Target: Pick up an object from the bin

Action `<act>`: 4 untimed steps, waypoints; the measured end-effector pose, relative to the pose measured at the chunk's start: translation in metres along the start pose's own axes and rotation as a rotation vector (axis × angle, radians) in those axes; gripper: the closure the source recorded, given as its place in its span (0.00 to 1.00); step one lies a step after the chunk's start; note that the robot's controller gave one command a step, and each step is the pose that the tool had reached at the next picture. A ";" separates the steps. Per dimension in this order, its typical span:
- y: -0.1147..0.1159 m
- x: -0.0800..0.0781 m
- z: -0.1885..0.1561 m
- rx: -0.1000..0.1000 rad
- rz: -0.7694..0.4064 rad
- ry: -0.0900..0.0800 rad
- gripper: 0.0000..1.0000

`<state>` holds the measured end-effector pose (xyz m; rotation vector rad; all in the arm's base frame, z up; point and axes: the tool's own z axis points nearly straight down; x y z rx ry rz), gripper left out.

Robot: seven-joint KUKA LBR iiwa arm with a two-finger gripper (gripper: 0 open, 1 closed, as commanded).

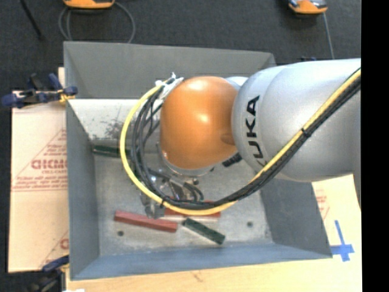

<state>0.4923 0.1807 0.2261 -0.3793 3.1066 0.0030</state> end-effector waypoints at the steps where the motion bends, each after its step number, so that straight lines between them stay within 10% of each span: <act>1: 0.000 0.002 0.005 -0.001 0.002 0.009 0.00; 2: -0.009 -0.030 0.148 0.000 -0.129 0.015 0.00; 3: -0.009 -0.032 0.144 -0.002 -0.124 0.009 1.00; 4: 0.012 -0.051 -0.001 -0.001 -0.318 0.000 1.00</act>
Offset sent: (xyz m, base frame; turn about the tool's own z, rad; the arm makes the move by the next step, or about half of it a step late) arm 0.0000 0.0000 0.0000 0.0000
